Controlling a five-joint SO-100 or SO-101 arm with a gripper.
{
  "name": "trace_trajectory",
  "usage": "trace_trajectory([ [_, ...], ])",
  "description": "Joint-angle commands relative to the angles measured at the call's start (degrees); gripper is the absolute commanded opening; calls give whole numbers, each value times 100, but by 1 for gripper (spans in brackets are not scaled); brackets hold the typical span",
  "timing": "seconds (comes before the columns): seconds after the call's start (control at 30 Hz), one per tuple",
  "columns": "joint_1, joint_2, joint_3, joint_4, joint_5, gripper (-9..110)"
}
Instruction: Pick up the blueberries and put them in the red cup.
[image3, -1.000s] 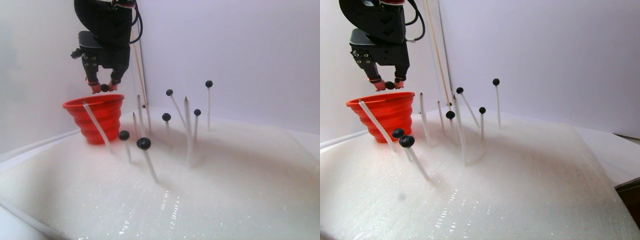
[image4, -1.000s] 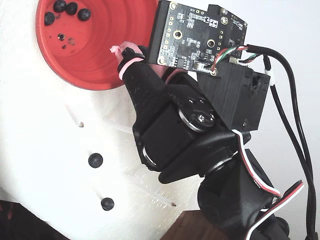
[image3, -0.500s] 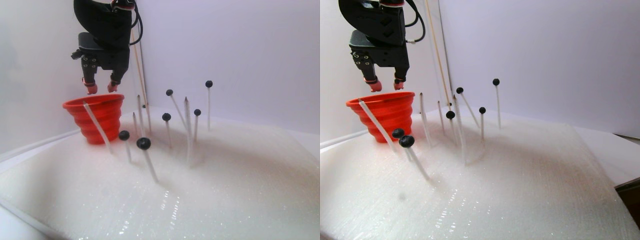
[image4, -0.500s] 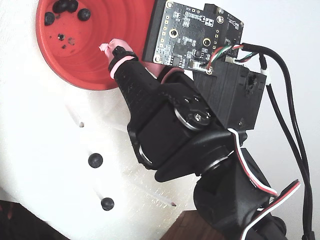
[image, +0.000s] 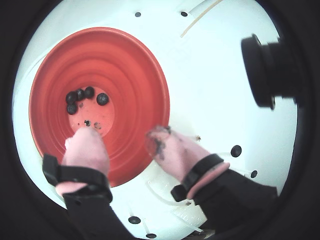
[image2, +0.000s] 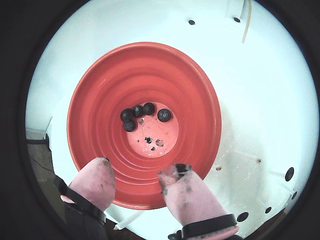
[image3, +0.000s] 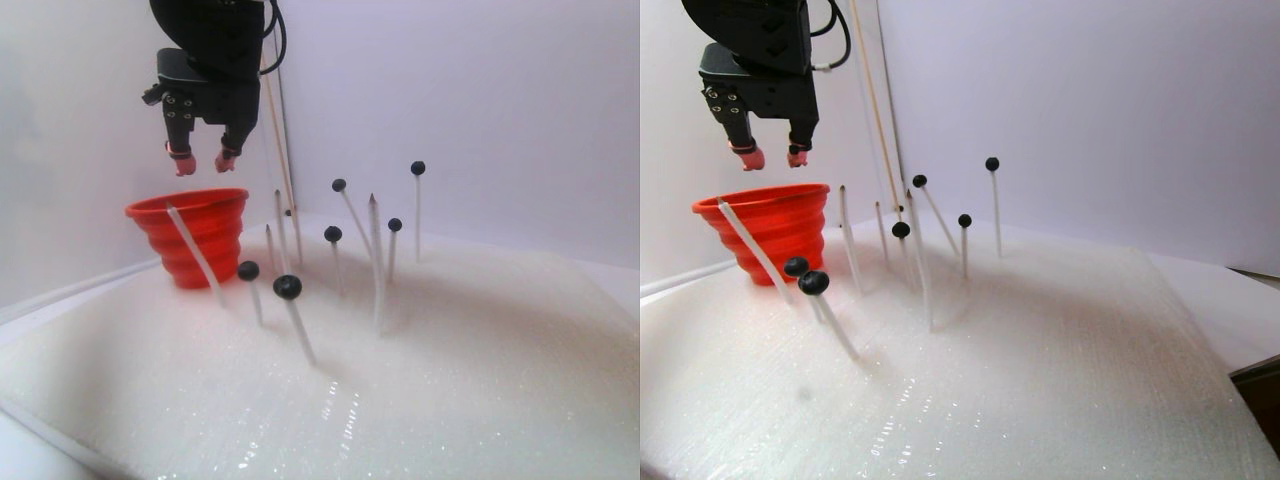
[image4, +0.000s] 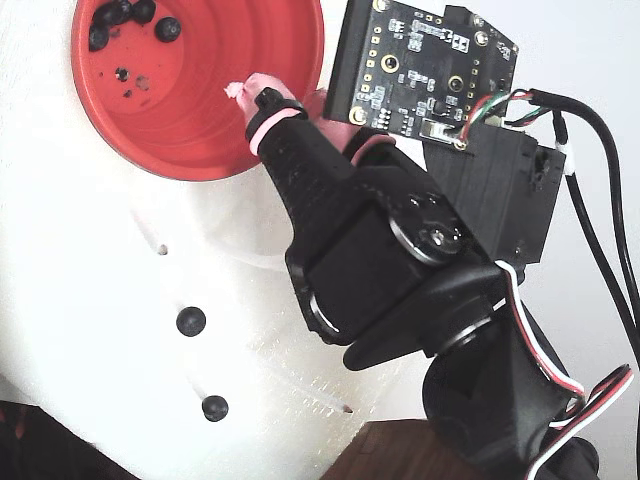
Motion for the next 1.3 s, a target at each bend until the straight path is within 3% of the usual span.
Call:
trace_trajectory([
  [0.0, -70, 853, 9, 114, -9, 17],
  [1.27, 387, 2039, 747, 861, -281, 16],
])
